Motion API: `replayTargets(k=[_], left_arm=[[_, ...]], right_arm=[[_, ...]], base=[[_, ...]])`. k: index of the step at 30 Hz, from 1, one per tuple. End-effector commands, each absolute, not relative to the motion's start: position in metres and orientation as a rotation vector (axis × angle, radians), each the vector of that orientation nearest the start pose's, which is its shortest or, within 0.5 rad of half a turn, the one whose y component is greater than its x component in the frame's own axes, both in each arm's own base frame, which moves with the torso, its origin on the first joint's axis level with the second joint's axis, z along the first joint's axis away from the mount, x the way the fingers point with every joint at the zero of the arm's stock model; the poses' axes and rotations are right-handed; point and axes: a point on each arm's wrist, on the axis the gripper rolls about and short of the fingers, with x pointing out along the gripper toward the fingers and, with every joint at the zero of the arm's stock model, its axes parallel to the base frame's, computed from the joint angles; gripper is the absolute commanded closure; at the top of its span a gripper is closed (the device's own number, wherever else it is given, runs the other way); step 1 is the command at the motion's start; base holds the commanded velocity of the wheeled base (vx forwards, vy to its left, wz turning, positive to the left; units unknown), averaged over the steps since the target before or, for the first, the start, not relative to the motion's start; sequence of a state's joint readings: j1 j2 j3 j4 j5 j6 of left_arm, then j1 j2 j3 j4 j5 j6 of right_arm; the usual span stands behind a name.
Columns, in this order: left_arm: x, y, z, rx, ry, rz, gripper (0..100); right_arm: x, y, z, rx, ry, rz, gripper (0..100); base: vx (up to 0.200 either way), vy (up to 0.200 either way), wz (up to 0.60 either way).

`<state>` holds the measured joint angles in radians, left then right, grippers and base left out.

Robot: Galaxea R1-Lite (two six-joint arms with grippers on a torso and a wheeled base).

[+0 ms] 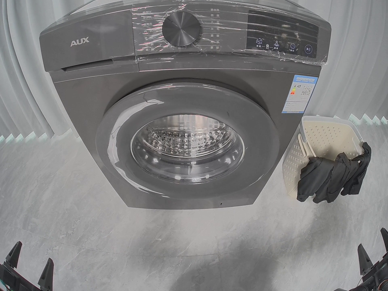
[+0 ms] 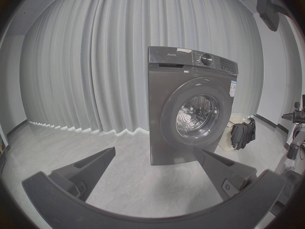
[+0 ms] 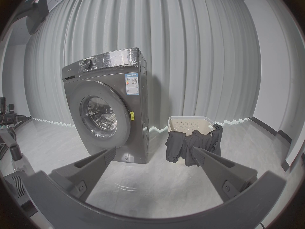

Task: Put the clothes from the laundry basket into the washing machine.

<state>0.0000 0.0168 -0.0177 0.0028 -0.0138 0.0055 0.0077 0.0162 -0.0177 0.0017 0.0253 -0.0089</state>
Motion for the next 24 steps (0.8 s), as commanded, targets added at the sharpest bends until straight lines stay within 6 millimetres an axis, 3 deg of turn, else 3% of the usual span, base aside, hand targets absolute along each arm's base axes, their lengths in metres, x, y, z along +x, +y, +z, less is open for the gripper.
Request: replayTargets(k=[1,10,19,24], left_arm=[[-0.0229,-0.0003,0.0756,0.008,0.001,-0.014,0],[-0.0229,-0.0003,0.0756,0.006,0.001,-0.012,0],[-0.0228,-0.0003,0.0756,0.006,0.003,-0.012,0],[-0.0229,-0.0003,0.0756,0.006,0.001,-0.012,0]], right_arm=[[-0.0228,0.0004,0.0753,-0.009,0.001,0.034,0],[-0.0228,0.0003,0.0752,-0.003,0.003,0.026,0],[-0.0228,0.0003,0.0755,-0.006,0.0,0.028,0],[-0.0228,0.0003,0.0755,-0.006,0.0,0.028,0]], base=[[0.0,0.2,0.0],[0.0,0.0,0.0],[0.2,0.0,0.0],[0.0,0.0,0.0]])
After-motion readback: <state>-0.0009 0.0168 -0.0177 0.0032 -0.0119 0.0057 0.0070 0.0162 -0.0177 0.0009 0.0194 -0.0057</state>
